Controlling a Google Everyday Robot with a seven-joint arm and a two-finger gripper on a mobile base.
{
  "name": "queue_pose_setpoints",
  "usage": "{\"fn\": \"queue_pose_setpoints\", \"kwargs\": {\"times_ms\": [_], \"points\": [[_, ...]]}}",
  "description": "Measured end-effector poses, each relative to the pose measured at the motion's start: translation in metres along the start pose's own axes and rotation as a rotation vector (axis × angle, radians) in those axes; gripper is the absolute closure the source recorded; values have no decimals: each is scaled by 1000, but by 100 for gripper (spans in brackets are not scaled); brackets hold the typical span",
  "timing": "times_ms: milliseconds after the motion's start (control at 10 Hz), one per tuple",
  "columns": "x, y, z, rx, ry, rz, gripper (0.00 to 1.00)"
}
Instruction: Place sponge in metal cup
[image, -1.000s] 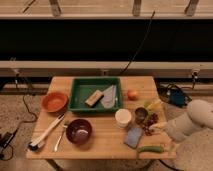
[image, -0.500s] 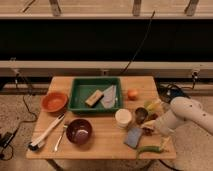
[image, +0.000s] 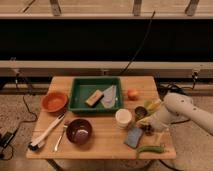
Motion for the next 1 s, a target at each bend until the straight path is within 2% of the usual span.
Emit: {"fn": "queue_pose_setpoints", "kwargs": {"times_ms": [700, 900, 1000], "points": [[-3, -22, 17, 1, -19, 1, 22], [-5, -26, 22, -17, -23, 3, 22], [-6, -27, 24, -26, -24, 3, 26]]}}
